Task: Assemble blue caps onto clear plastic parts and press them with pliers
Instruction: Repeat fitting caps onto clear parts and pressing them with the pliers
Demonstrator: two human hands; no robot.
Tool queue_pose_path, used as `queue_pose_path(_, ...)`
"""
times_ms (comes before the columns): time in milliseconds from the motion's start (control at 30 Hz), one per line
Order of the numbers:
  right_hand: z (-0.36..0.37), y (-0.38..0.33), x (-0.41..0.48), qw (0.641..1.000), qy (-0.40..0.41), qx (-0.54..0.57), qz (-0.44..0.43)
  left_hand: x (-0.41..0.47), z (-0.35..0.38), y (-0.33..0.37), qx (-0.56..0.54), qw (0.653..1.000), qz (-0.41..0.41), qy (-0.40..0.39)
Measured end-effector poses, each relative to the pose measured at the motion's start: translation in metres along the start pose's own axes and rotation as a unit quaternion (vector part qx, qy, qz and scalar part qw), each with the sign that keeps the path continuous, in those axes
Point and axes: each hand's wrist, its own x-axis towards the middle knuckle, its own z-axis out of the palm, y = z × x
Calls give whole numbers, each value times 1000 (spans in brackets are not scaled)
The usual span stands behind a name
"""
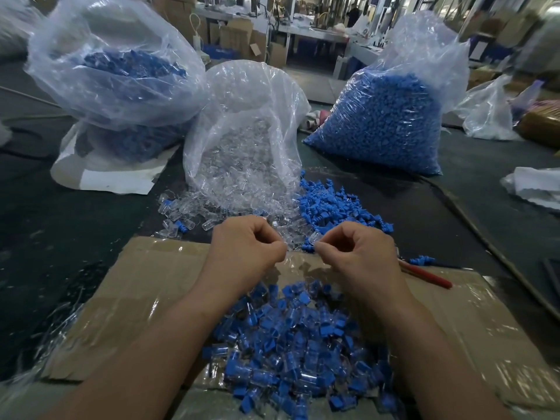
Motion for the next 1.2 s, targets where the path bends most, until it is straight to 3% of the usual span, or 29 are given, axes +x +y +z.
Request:
queue_pose_path(200, 11, 6, 7, 998, -49, -18, 25, 1, -1, 1, -8, 1000, -8, 14)
queue_pose_path(300, 8, 10, 11, 999, -13, -45, -4, 2, -1, 1, -7, 1000, -9, 15)
queue_pose_path(400, 7, 13, 18, 987, 7, -148, -56, 2, -1, 0, -8, 1000, -1, 19)
queue_pose_path(600, 14, 17, 24, 950, -88, -294, -54, 3, -2, 0, -11, 1000, 13, 15)
queue_pose_path(800, 15, 21, 26, 945, -97, -306, -66, 3, -2, -1, -15, 1000, 14, 10)
queue_pose_path(867, 14, 21, 25, 953, -77, -283, -83, 3, -2, -1, -27, 1000, 12, 7)
queue_pose_path(1000, 2, 10, 17, 993, -10, -91, -69, 3, -3, -1, -48, 999, 5, -5)
queue_pose_path(1200, 0, -8, -2, 993, -20, 61, -102, 1, -1, 2, -76, 997, 4, -17)
